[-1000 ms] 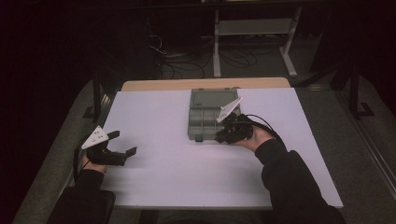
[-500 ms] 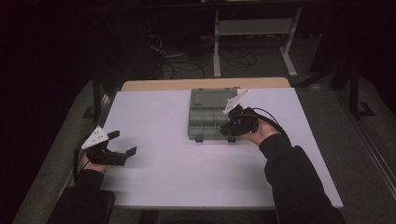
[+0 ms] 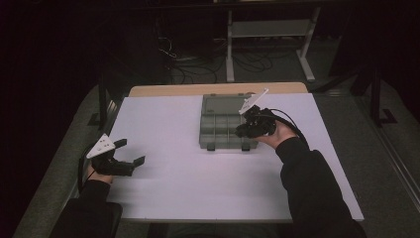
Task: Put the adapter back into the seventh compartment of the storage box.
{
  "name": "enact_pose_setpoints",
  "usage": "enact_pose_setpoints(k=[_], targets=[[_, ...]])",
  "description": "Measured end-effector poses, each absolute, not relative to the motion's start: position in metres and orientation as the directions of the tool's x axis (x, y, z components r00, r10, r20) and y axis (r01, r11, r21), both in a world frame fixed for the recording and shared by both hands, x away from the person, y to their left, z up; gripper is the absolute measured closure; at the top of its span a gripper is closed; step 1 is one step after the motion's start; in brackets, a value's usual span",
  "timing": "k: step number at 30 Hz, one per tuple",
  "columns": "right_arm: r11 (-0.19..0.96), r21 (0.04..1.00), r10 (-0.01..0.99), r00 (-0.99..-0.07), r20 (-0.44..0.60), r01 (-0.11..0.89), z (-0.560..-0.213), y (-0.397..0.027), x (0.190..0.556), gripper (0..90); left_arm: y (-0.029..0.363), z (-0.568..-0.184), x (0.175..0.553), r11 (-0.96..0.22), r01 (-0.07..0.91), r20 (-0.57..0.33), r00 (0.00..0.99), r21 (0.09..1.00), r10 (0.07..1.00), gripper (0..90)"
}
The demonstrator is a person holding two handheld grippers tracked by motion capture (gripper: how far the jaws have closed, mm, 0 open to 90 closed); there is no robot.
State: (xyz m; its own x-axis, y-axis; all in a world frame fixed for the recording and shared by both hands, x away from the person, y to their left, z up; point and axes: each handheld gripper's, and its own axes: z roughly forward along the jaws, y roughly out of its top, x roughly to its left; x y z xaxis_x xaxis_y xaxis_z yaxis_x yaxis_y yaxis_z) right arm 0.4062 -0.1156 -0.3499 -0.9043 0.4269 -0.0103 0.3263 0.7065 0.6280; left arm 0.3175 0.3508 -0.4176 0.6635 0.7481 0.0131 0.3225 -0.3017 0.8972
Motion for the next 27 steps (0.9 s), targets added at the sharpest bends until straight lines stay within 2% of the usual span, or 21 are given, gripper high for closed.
enact_pose_setpoints(k=[27], targets=[[0.688, 0.617, 0.465, -0.885, 0.029, 0.382, -0.377, -0.115, 0.437, 74.8, 0.351, -0.418, 0.318, -0.303, 0.322, 0.013, 0.666, 0.897, 0.746, 0.0]])
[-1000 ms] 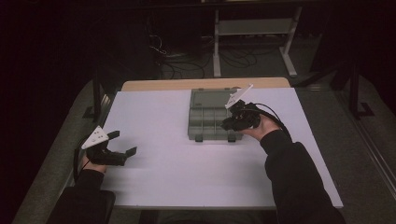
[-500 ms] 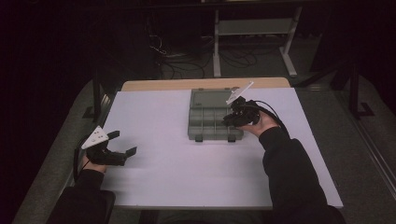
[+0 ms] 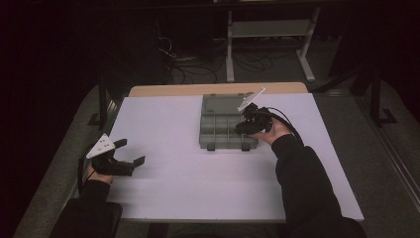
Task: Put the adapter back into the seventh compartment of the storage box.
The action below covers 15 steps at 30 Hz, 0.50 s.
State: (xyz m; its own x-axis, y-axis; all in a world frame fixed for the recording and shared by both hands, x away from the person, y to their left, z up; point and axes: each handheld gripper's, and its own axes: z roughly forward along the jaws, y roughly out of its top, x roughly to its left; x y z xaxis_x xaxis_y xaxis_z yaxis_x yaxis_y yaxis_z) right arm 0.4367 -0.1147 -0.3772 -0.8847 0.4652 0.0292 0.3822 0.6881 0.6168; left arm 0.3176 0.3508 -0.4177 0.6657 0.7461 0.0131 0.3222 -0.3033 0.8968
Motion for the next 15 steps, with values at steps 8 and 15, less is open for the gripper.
enact_pose_setpoints(k=[8, 15], targets=[[0.711, 0.587, 0.463, -0.886, 0.025, 0.388, -0.388, -0.108, 0.441, 74.8, 0.351, -0.418, 0.318, -0.303, 0.322, 0.013, 0.667, 0.897, 0.745, 0.0], [0.716, 0.578, 0.464, -0.886, 0.024, 0.391, -0.394, -0.102, 0.445, 74.7, 0.351, -0.418, 0.318, -0.302, 0.322, 0.012, 0.666, 0.898, 0.746, 0.0]])
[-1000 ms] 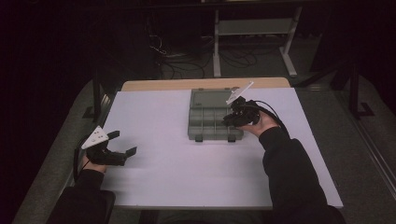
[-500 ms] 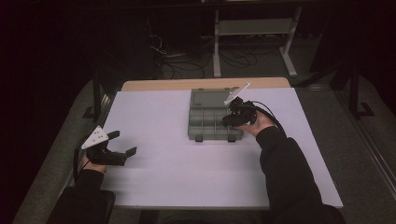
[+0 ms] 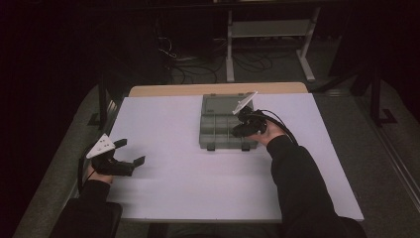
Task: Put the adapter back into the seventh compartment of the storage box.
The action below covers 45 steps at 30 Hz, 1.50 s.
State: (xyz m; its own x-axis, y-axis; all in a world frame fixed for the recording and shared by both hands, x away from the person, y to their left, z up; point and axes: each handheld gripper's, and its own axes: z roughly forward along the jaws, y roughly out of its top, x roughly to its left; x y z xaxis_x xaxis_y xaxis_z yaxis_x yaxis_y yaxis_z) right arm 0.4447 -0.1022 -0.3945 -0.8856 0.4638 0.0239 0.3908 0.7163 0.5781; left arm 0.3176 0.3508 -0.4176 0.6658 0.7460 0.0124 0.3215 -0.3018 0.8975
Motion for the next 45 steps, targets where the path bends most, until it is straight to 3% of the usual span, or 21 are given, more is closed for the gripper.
enact_pose_setpoints(k=[12, 22, 29, 39, 45], targets=[[0.716, 0.570, 0.476, -0.879, 0.025, 0.403, -0.401, -0.101, 0.449, 74.0, 0.351, -0.418, 0.318, -0.302, 0.322, 0.012, 0.666, 0.897, 0.746, 0.0], [0.699, 0.579, 0.491, -0.870, 0.037, 0.419, -0.395, -0.107, 0.447, 66.4, 0.351, -0.418, 0.317, -0.304, 0.320, 0.013, 0.668, 0.897, 0.744, 0.0], [0.668, 0.599, 0.528, -0.849, 0.037, 0.442, -0.390, -0.114, 0.447, 50.7, 0.351, -0.418, 0.318, -0.303, 0.322, 0.012, 0.667, 0.897, 0.745, 0.0], [0.610, 0.615, 0.602, -0.797, 0.052, 0.500, -0.380, -0.124, 0.443, 19.5, 0.351, -0.418, 0.317, -0.303, 0.322, 0.012, 0.668, 0.897, 0.744, 0.0], [0.575, 0.625, 0.635, -0.770, 0.067, 0.528, -0.375, -0.134, 0.439, 10.5, 0.351, -0.418, 0.317, -0.303, 0.323, 0.012, 0.667, 0.897, 0.745, 0.0]])
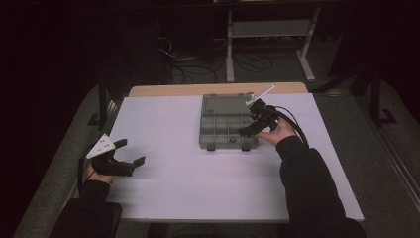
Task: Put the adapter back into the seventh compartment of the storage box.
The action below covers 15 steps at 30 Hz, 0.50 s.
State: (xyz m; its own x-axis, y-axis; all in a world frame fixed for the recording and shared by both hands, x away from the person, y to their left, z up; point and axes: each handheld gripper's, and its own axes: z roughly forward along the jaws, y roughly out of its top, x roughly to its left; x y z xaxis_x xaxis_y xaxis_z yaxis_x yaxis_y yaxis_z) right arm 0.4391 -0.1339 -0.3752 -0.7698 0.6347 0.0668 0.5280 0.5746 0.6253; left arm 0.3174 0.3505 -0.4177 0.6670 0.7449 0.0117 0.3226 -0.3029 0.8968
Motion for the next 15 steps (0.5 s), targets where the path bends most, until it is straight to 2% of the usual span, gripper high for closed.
enact_pose_setpoints(k=[1, 5, 15], targets=[[0.575, 0.625, 0.635, -0.770, 0.067, 0.528, -0.375, -0.134, 0.439, 10.5, 0.351, -0.418, 0.317, -0.303, 0.323, 0.012, 0.667, 0.897, 0.745, 0.0], [0.558, 0.631, 0.652, -0.755, 0.070, 0.539, -0.373, -0.140, 0.435, 0.0, 0.350, -0.418, 0.317, -0.302, 0.323, 0.011, 0.668, 0.897, 0.744, 0.0], [0.531, 0.655, 0.664, -0.745, 0.074, 0.538, -0.370, -0.153, 0.425, 0.0, 0.350, -0.418, 0.318, -0.303, 0.323, 0.011, 0.668, 0.897, 0.744, 0.0]])
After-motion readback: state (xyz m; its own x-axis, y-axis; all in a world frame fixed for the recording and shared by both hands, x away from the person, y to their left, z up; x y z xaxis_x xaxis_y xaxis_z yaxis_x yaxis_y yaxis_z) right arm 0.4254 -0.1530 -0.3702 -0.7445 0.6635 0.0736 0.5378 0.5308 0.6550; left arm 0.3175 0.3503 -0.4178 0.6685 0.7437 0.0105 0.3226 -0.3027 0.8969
